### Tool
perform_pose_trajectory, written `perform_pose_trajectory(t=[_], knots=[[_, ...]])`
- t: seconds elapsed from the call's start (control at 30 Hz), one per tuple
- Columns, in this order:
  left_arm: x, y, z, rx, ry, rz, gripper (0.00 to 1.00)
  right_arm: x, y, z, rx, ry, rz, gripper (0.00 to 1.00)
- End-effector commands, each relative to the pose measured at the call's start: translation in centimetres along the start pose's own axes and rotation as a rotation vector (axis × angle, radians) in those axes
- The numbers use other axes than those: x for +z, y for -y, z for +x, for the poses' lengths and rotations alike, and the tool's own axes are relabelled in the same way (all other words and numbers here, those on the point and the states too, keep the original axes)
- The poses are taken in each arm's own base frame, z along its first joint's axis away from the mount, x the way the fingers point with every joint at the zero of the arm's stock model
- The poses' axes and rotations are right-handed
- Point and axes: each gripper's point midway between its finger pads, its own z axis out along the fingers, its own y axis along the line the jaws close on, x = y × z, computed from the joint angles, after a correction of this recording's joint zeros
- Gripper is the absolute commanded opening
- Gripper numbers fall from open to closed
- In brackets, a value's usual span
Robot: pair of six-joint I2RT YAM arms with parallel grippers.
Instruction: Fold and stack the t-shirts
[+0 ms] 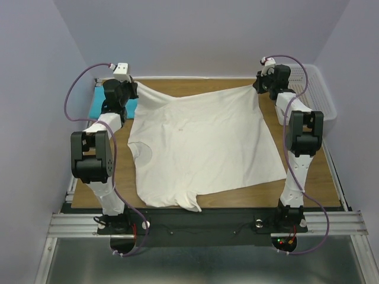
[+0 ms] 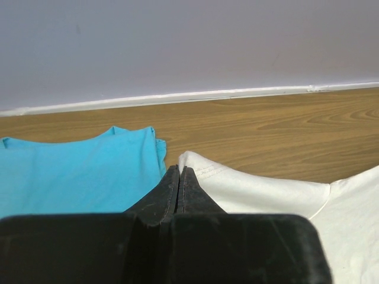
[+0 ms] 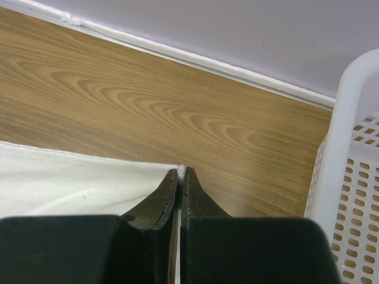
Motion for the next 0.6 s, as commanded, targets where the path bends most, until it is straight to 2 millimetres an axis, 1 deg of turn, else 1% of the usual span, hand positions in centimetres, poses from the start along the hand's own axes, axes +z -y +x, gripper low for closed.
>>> perform_pose_trajectory(t=[0.0,0.03,0.07,0.2,0.33,0.5,0.57], knots=[[-2.1,1.2,-5.7,0.082,0.142,0.033,0.0,-1.4,0.3,-4.9,-0.068,0.109,0.011,0.01],[-2.4,1.2,-5.4,0.089,0.134,0.034,0.0,-1.5,0.2,-4.8,-0.074,0.108,0.006,0.0],[-2.8,1.4,-5.9,0.098,0.146,0.037,0.0,-1.7,0.0,-4.9,-0.075,0.11,-0.004,0.01],[-3.7,1.3,-5.6,0.125,0.14,0.027,0.0,-2.0,-0.5,-5.1,-0.081,0.117,-0.03,0.01],[-4.0,1.4,-4.0,0.129,0.107,0.032,0.0,-2.3,-0.6,-5.2,-0.063,0.117,-0.032,0.01],[-4.1,2.1,-3.7,0.131,0.101,0.055,0.0,-3.1,-0.5,-5.4,-0.068,0.12,-0.029,0.01],[-4.3,2.5,-4.0,0.134,0.107,0.067,0.0,-3.5,-0.5,-5.6,-0.067,0.124,-0.025,0.01]])
